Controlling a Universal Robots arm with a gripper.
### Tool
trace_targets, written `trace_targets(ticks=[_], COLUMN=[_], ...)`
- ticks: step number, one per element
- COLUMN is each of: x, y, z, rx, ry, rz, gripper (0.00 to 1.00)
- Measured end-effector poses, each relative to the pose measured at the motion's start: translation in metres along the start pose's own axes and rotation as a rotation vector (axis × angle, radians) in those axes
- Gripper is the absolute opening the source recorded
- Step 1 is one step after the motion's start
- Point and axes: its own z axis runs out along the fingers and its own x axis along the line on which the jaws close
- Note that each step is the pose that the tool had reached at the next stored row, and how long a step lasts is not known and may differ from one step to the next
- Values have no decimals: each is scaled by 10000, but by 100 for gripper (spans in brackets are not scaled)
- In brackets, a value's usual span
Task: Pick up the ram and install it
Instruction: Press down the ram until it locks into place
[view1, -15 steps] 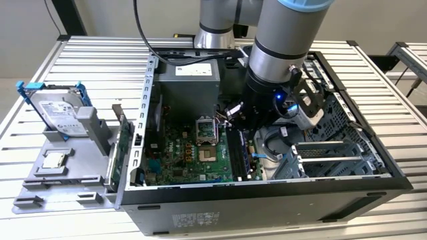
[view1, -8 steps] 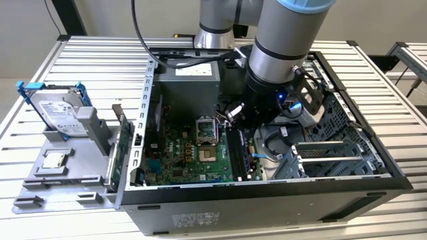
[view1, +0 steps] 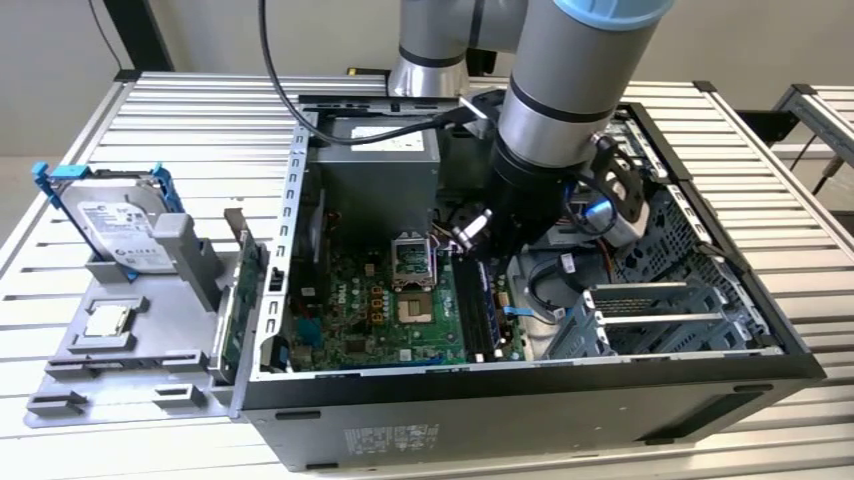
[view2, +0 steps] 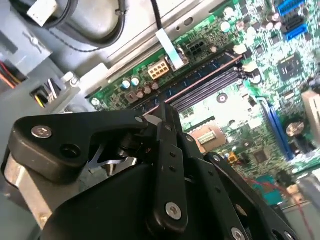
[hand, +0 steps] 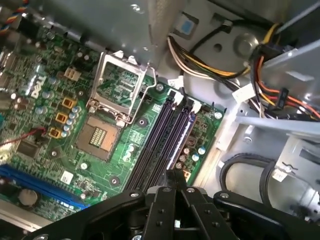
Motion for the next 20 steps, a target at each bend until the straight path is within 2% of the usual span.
trace_targets(ticks=[16,20], x=[0,0], y=[0,0], z=[6,8], rx=[-28,-38], ry=[88,92], rz=[-2914,-3628], gripper=[0,0])
